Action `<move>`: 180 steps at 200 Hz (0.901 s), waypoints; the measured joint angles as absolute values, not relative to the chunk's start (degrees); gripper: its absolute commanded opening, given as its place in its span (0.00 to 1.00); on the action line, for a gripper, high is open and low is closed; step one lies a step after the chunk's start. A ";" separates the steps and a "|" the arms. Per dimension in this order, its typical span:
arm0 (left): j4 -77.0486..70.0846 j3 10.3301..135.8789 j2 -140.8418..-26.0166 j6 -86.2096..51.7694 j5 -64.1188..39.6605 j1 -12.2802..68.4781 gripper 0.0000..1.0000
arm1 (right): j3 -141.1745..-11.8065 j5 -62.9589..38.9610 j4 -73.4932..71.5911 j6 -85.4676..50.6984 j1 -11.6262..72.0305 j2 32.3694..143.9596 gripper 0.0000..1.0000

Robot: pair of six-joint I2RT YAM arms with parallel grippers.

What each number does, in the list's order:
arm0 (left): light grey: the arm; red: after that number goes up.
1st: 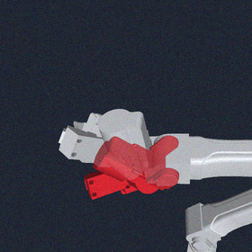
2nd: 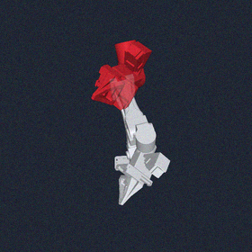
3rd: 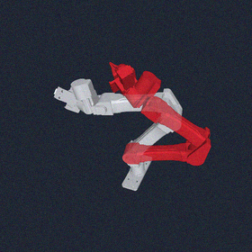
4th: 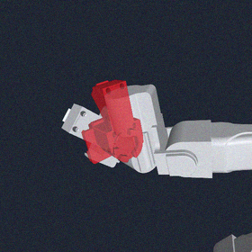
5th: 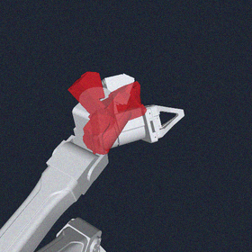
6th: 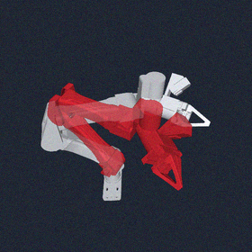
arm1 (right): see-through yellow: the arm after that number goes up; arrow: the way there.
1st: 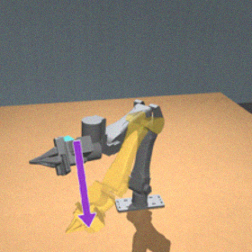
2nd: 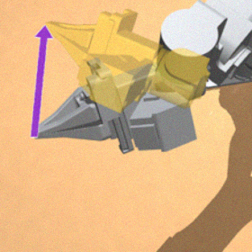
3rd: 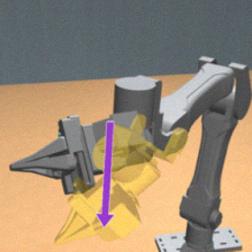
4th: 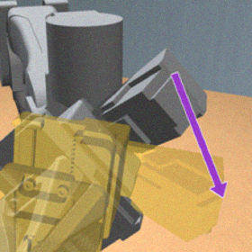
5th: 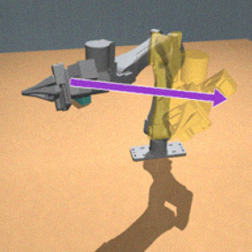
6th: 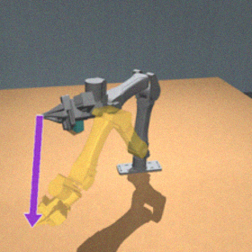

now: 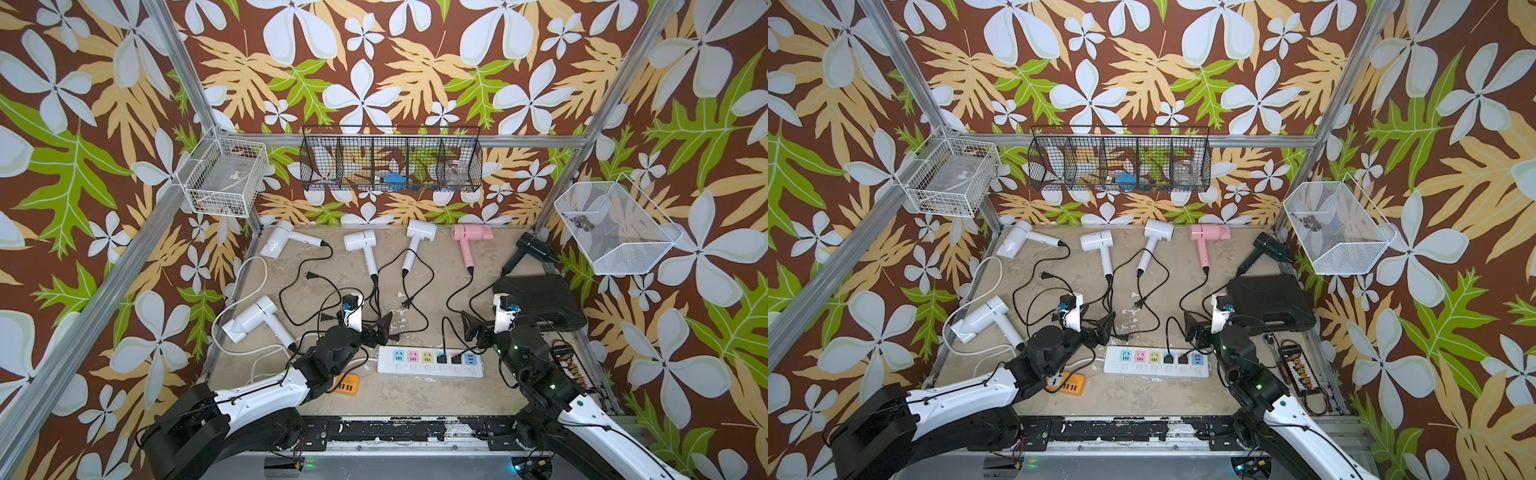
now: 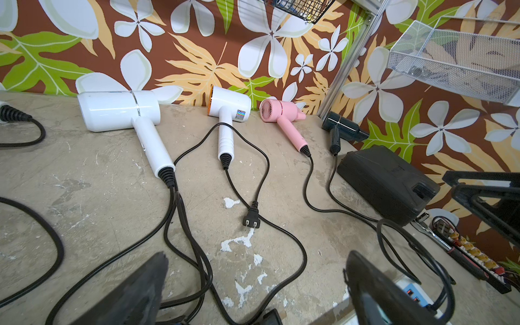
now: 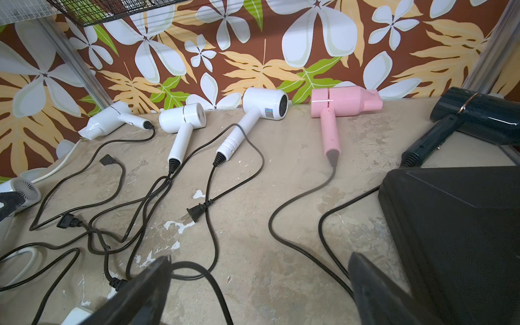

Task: Charge the blow dryers
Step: Pick up the plug from the center of the board.

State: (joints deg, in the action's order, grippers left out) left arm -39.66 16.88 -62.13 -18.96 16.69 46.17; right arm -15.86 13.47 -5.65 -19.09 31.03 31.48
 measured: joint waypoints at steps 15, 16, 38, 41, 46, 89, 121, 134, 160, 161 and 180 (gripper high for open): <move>-39.68 16.88 -63.22 -18.72 17.10 46.17 1.00 | -12.38 13.91 -7.73 -19.31 30.39 31.62 1.00; -39.68 16.88 -63.35 -18.70 17.15 46.17 1.00 | -12.25 13.93 -7.75 -19.31 30.33 31.62 1.00; -39.57 17.17 -65.65 -18.11 17.82 46.17 1.00 | -10.50 13.58 -8.67 -19.90 27.81 31.57 1.00; -39.59 17.30 -66.00 -18.11 17.89 46.17 1.00 | -10.50 13.52 -9.08 -20.05 27.51 31.53 1.00; -39.64 17.52 -66.52 -18.09 18.02 46.17 1.00 | -10.48 13.41 -9.93 -20.40 26.96 31.42 1.00; -37.74 21.76 -72.73 -17.56 17.65 46.17 1.00 | -9.98 10.96 -13.26 -20.53 25.82 32.51 1.00; -32.23 28.40 -77.49 -17.82 14.59 46.17 1.00 | -9.41 11.11 -13.76 -20.75 25.76 29.93 1.00; -29.12 31.62 -79.72 -18.24 13.67 46.17 0.99 | -8.93 11.88 -13.87 -20.99 25.76 28.95 1.00; -22.59 37.26 -83.64 -19.33 12.99 46.17 0.98 | -7.94 12.25 -14.72 -21.50 25.74 28.77 1.00; -22.28 37.54 -83.83 -19.33 12.97 46.17 0.97 | -7.92 12.29 -14.76 -21.58 25.71 28.80 1.00; -17.34 41.71 -86.41 -19.11 12.99 46.17 0.93 | -7.94 15.27 -14.96 -24.08 25.71 29.78 1.00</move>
